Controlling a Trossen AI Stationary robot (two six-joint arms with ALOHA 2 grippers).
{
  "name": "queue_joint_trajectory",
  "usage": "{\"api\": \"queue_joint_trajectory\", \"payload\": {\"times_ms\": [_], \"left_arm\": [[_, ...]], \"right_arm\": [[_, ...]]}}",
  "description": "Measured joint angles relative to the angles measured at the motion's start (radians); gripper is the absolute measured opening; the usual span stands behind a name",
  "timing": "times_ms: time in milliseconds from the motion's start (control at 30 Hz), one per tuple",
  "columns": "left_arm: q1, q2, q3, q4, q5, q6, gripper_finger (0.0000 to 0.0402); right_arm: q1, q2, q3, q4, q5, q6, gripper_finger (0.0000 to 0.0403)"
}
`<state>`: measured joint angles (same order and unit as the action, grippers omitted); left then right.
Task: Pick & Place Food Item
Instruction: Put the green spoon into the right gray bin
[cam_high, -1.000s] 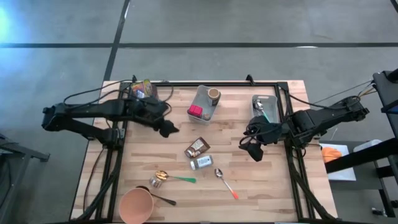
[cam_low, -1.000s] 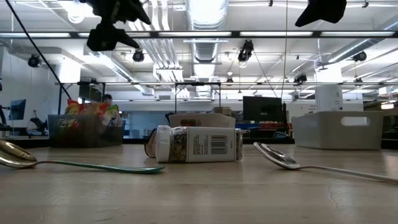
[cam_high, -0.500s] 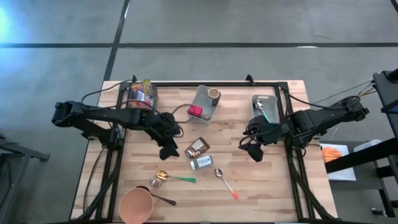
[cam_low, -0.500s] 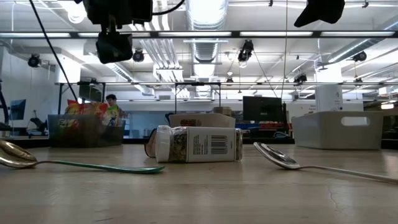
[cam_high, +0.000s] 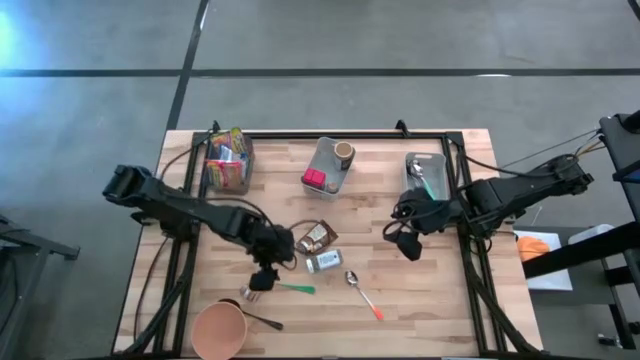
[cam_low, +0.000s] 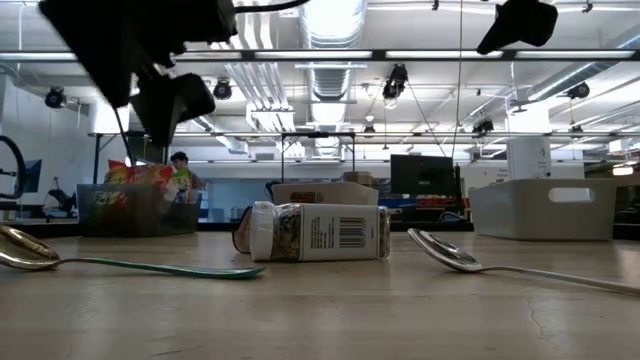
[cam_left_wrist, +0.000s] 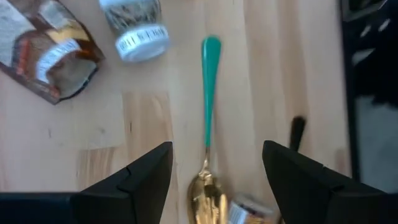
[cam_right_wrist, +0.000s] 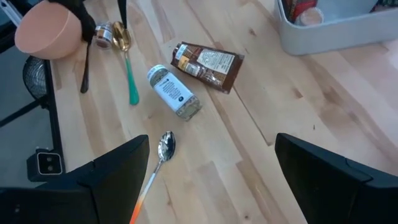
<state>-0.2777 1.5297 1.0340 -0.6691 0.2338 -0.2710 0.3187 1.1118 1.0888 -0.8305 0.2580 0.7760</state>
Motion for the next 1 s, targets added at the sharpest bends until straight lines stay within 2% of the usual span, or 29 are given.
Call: {"api": "queue_joint_trajectory", "payload": {"times_ms": [233,333,533,767,1000], "left_arm": [[-0.070,0.110,0.000,-0.021,-0.029,0.088,0.0252],[-0.091,0.147,0.000,-0.021,-0.072,0.103,0.0252],[-0.119,0.191,-0.013,-0.004,-0.134,0.107,0.0252],[-0.142,0.219,-0.026,0.065,-0.138,0.080,0.0251],[-0.164,0.234,-0.043,0.120,-0.168,0.051,0.0215]], "right_arm": [[0.000,0.000,-0.009,0.004,-0.007,0.031,0.0345],[0.000,-0.002,-0.001,0.023,-0.006,0.027,0.0345],[0.000,-0.007,-0.001,0.087,-0.004,-0.013,0.0345],[0.000,-0.026,-0.001,0.137,-0.004,-0.024,0.0345],[0.000,-0.058,0.002,0.153,-0.003,-0.020,0.0345]]}}
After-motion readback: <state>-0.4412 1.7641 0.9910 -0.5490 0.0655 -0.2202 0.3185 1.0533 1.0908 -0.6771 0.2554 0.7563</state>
